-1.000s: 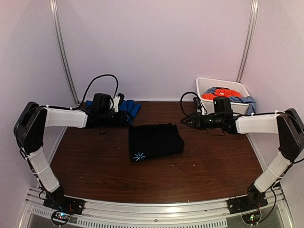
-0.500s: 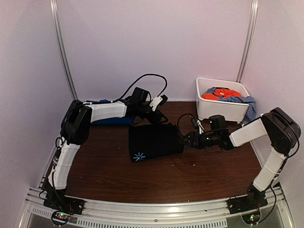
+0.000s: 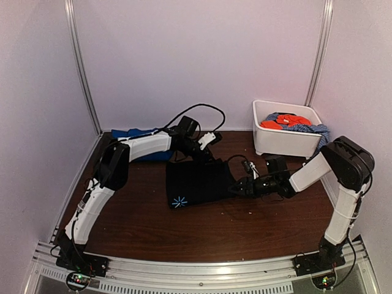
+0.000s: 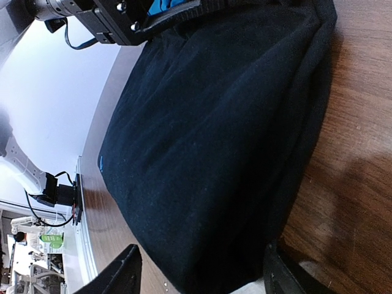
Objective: Fold and stack the mixed laundry pile
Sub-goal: Smooth out the square-folded T-shirt at the center of the board.
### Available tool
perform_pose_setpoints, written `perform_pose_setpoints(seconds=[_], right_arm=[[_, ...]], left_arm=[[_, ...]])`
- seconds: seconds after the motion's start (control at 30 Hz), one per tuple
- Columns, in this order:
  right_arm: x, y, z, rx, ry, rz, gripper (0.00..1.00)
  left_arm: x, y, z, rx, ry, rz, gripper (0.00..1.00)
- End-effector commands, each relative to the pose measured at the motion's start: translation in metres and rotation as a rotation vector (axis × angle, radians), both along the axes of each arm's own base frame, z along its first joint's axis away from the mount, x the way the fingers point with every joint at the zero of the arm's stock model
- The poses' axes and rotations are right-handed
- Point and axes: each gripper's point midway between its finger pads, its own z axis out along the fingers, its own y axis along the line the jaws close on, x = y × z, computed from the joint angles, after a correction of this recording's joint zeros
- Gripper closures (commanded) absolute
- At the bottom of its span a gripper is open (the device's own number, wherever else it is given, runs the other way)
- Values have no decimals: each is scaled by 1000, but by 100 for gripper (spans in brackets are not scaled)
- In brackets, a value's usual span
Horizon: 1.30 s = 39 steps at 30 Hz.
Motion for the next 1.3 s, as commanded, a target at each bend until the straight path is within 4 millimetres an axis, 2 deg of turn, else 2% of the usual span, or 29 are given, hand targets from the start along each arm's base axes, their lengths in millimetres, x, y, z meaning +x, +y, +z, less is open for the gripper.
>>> perform_pose_setpoints(seconds=[0.0, 0.17, 0.33, 0.47, 0.6, 0.67, 0.7, 0.73, 0.77, 0.8, 0.87, 0.9, 1.0, 1.07, 1.13, 1.2, 1.27], right_arm=[[1, 6, 2, 29, -21, 35, 33], [-4, 6, -7, 21, 15, 44, 44], [-10, 4, -16, -7, 45, 52, 50], [-15, 1, -24, -31, 72, 52, 58], [-17, -1, -28, -46, 86, 49, 76], [-17, -1, -25, -42, 87, 46, 87], [-16, 0, -23, -40, 87, 45, 91], [-16, 1, -20, -35, 86, 46, 92], [-16, 2, -16, -29, 86, 48, 90], [-16, 4, -10, -21, 83, 53, 82], [-17, 7, 8, -5, 67, 62, 58], [-18, 8, 18, -5, 54, 64, 52], [-16, -1, 45, -69, -11, 44, 42], [-9, -9, 62, -127, -63, 7, 38], [0, -12, 76, -154, -105, -22, 38], [15, -5, 89, -150, -145, -20, 40], [28, 3, 92, -142, -154, -13, 45]], left_arm=[[-1, -6, -8, 26, -27, -39, 47], [17, -5, -4, 24, -60, 31, 78], [36, 5, 13, -27, -52, 99, 100], [54, 18, 26, -76, -42, 164, 100], [64, 23, 18, -60, -42, 212, 100], [67, 26, 12, -47, -39, 237, 89], [69, 28, 10, -37, -41, 257, 80], [71, 29, 10, -35, -40, 269, 67], [72, 31, 13, -33, -38, 285, 58], [74, 34, 21, -43, -34, 304, 54], [78, 46, 44, -80, -14, 353, 52], [78, 56, 59, -110, -3, 380, 52], [67, 95, 102, -204, 0, 486, 50], [49, 116, 116, -220, -11, 537, 48], [34, 130, 114, -199, 9, 569, 48], [26, 143, 96, -150, 28, 603, 48], [27, 154, 77, -99, 37, 631, 49]])
